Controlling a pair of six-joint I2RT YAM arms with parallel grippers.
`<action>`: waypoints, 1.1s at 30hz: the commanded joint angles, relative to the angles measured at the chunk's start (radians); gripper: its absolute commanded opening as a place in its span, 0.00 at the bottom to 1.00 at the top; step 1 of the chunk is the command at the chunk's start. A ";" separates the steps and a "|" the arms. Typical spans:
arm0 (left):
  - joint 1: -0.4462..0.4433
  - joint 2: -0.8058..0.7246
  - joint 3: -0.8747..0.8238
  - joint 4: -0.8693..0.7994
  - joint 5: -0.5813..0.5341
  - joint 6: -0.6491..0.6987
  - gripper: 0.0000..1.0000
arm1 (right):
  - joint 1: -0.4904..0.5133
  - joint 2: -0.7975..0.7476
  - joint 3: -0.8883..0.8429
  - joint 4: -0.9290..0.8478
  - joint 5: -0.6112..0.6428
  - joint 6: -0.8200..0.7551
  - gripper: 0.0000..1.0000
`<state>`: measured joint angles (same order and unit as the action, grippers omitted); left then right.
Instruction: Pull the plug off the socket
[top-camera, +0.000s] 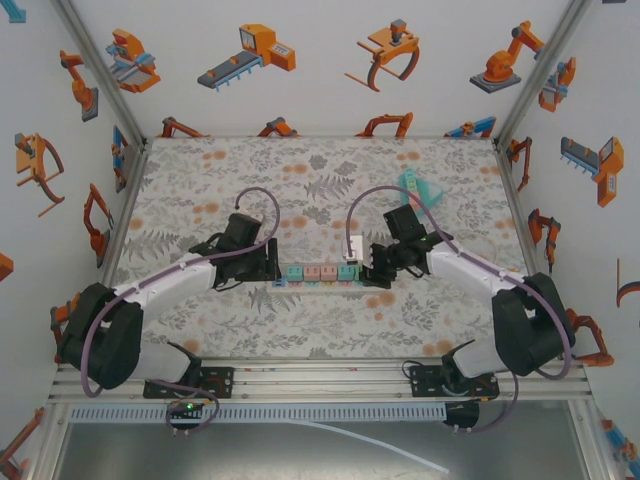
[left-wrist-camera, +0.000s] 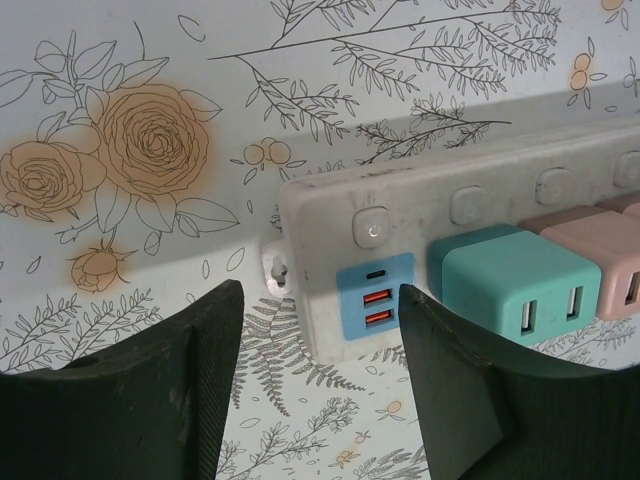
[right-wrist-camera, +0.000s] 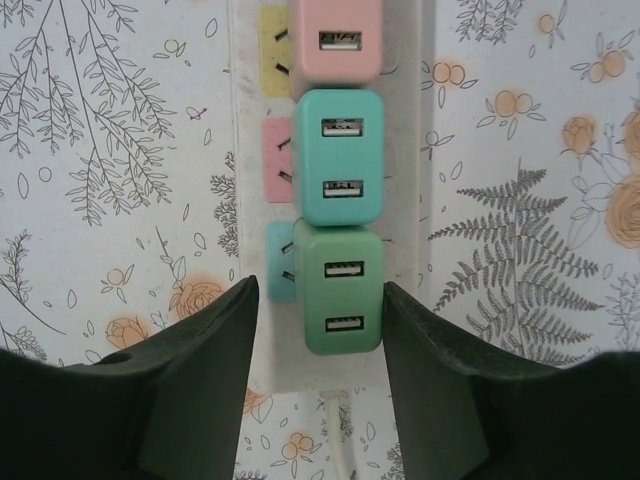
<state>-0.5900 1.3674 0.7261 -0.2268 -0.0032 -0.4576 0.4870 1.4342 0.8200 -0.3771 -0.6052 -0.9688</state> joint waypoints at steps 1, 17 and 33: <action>-0.009 0.009 -0.007 0.003 -0.016 -0.001 0.61 | 0.011 0.019 0.029 0.004 -0.042 -0.021 0.47; -0.097 0.094 -0.043 -0.066 -0.149 -0.082 0.59 | 0.022 0.091 0.118 -0.030 -0.106 0.041 0.24; -0.134 0.140 -0.032 -0.129 -0.256 -0.106 0.55 | 0.025 0.100 0.186 -0.029 -0.153 0.137 0.15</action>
<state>-0.7143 1.4315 0.7475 -0.2089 -0.2131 -0.5720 0.4942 1.5356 0.9367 -0.4709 -0.6392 -0.8639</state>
